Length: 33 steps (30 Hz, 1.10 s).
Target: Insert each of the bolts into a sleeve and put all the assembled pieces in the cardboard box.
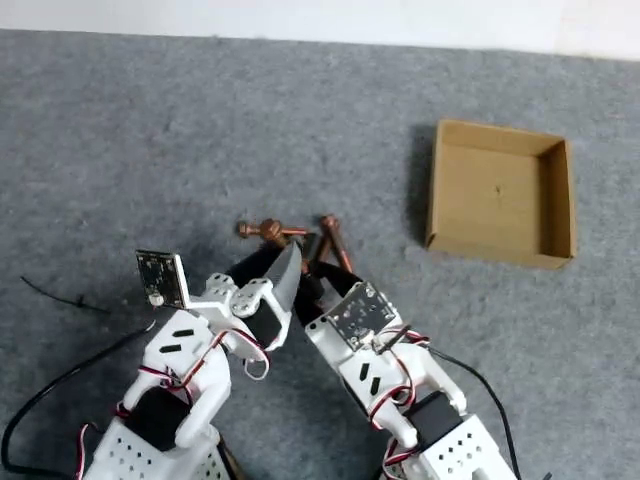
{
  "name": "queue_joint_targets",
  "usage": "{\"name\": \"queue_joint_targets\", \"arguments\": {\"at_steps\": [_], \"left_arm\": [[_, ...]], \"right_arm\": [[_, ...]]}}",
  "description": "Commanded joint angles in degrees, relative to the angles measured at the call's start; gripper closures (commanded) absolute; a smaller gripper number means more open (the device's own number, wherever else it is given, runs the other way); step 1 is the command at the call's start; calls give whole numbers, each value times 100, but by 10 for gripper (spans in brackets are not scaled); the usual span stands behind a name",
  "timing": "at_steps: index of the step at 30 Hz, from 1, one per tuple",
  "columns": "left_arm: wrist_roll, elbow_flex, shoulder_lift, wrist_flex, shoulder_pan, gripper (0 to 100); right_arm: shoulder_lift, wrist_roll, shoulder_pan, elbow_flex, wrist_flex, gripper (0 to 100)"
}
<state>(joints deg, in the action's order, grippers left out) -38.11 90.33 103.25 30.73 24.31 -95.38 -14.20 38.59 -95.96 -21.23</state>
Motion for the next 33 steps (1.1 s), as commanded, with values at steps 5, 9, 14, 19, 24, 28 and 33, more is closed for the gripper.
{"name": "queue_joint_targets", "arguments": {"at_steps": [5, 9, 14, 19, 24, 28, 33], "left_arm": [[35, -251, 84, 774, 66, 996], [35, -224, 84, 818, 66, 996], [70, 101, 75, 870, 207, 996], [79, 189, 75, 862, 418, 996], [88, 189, 75, 862, 409, 996], [88, 189, 75, 862, 409, 995], [35, 136, 84, 862, -4, 938]], "right_arm": [[-92, -35, -75, -629, -4, 991], [-92, -35, -75, -629, -4, 991], [-92, -35, -75, -629, -13, 991], [-92, -35, -75, -629, -13, 991], [-92, -35, -75, -629, -13, 991], [-92, -35, -215, -611, -13, 991], [-92, -35, -224, -611, -13, 991]]}}
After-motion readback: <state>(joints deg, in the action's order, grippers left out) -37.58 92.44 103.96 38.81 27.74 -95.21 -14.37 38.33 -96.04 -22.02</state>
